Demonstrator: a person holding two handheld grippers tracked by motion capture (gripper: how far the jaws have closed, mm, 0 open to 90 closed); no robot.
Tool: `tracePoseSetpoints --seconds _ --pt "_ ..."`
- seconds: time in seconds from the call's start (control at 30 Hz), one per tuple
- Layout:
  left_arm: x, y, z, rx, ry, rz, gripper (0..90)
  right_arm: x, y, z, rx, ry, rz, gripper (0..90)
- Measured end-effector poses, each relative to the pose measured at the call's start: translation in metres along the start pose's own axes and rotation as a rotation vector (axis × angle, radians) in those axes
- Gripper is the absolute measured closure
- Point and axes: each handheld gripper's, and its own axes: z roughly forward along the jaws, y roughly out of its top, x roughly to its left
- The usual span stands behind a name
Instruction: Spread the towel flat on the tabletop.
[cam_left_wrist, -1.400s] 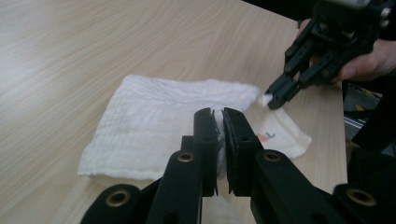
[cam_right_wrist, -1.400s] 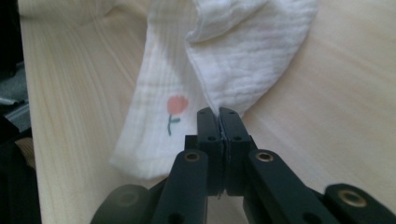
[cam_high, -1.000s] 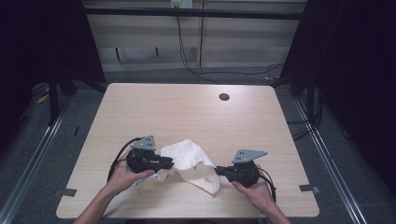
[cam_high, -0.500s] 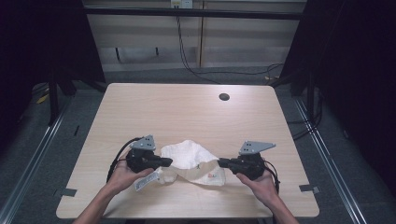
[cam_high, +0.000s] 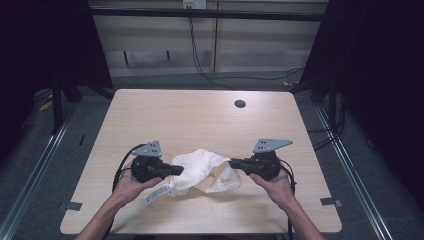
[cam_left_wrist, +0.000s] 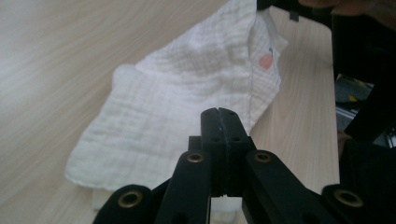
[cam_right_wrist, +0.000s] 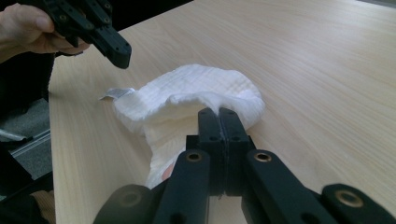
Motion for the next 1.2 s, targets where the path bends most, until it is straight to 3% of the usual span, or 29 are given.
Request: tracePoseSetpoints --seconds 0.03,0.07,0.1,0.2,0.23,0.27,0.37,0.4,0.43,0.67,0.7,0.83,0.93,1.03,1.2 --pt "0.0 0.0 0.0 0.0 0.0 0.0 79.7 0.0 -0.001 0.001 0.005 0.002 0.006 89.7" --pt "0.0 -0.003 0.003 0.02 -0.005 -0.001 79.7 0.0 -0.001 0.001 0.005 0.002 0.006 89.7" --pt "-0.002 -0.008 0.007 0.042 -0.021 -0.001 70.2 -0.002 -0.005 0.002 0.02 -0.003 0.01 89.7" --pt "-0.006 -0.011 0.011 0.059 -0.016 0.01 62.4 -0.004 -0.008 0.002 0.02 -0.007 0.017 89.6" --pt "-0.01 -0.013 0.015 0.071 -0.02 0.043 61.2 -0.006 -0.01 0.002 0.028 -0.009 0.022 89.6" --pt "-0.01 -0.013 0.015 0.071 -0.02 0.043 58.9 -0.006 -0.01 0.002 0.028 -0.009 0.022 89.6" --pt "-0.018 -0.016 0.023 0.101 -0.007 0.103 56.1 -0.01 -0.014 0.001 0.031 -0.018 0.03 89.6" --pt "-0.02 -0.017 0.024 0.11 0.017 0.13 56.0 -0.011 -0.014 0.001 0.031 -0.021 0.033 89.6" --pt "-0.02 -0.017 0.024 0.11 0.017 0.13 55.7 -0.011 -0.015 0.001 0.032 -0.023 0.035 89.6" --pt "-0.015 -0.023 0.032 0.107 0.027 0.127 57.8 -0.012 -0.02 0.005 0.048 -0.018 0.034 89.6" --pt "-0.016 -0.025 0.036 0.139 0.038 0.145 57.7 -0.013 -0.02 0.006 0.053 -0.016 0.038 89.6" --pt "-0.018 -0.027 0.043 0.17 0.037 0.158 56.6 -0.014 -0.022 0.007 0.059 -0.02 0.046 89.6" --pt "-0.017 -0.029 0.049 0.209 0.052 0.171 66.7 -0.015 -0.023 0.007 0.069 -0.02 0.049 89.6" --pt "-0.015 -0.027 0.048 0.18 0.029 0.14 79.8 -0.015 -0.024 0.008 0.074 -0.018 0.051 89.5" --pt "-0.011 -0.026 0.044 0.179 0.029 0.108 86.5 -0.016 -0.025 0.01 0.077 -0.021 0.055 89.5"
